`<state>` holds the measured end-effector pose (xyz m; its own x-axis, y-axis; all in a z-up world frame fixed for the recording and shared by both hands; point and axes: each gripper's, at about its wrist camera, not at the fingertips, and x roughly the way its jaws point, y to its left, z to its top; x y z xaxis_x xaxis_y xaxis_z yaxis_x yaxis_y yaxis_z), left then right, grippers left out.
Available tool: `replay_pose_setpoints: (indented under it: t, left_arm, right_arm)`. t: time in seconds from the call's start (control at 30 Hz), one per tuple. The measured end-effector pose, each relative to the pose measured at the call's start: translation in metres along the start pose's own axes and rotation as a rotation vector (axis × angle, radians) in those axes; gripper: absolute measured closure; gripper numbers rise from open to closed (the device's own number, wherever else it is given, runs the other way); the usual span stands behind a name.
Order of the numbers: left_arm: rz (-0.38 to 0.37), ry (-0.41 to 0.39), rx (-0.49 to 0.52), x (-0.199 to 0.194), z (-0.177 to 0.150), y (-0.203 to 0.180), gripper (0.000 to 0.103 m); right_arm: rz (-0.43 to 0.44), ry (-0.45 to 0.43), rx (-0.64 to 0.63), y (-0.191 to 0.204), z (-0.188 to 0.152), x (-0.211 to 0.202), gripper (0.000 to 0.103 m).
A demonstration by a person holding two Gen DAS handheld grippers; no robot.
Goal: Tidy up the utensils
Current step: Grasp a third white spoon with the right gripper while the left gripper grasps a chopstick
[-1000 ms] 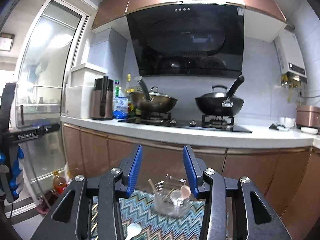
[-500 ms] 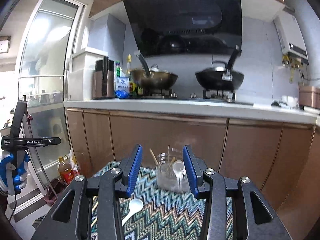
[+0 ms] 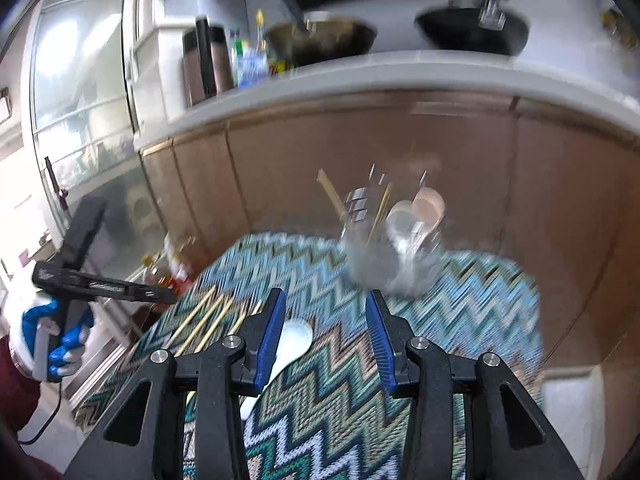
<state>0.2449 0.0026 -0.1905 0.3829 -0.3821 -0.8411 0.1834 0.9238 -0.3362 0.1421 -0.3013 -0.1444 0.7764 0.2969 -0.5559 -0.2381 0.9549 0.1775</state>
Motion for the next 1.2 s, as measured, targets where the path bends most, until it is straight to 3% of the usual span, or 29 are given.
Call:
replay_pose_setpoints:
  t: [0.13,0.33,0.57,0.93,1.07,1.2]
  left_arm:
    - [-0.006,0.113,-0.030,0.043,0.013,0.007,0.069]
    - [0.014,0.192,-0.041,0.084,0.030,0.009,0.081]
    - [0.050,0.250,-0.011,0.108,0.041,0.006,0.088]
    - [0.070,0.308,-0.003,0.126,0.047,0.006,0.090]
    - [0.069,0.312,-0.010,0.127,0.048,0.009,0.092]
    - [0.086,0.308,-0.008,0.128,0.048,0.007,0.095]
  right_arm:
    - [0.060,0.108,0.037,-0.011,-0.014,0.042,0.063]
    - [0.092,0.208,0.054,-0.024,-0.028,0.092,0.063]
    - [0.149,0.276,0.049,-0.028,-0.033,0.133,0.063]
    - [0.365,0.461,0.071,-0.021,-0.037,0.202,0.064]
    - [0.410,0.507,0.076,-0.021,-0.036,0.221,0.068]
    - [0.445,0.529,0.083,-0.024,-0.036,0.233,0.091]
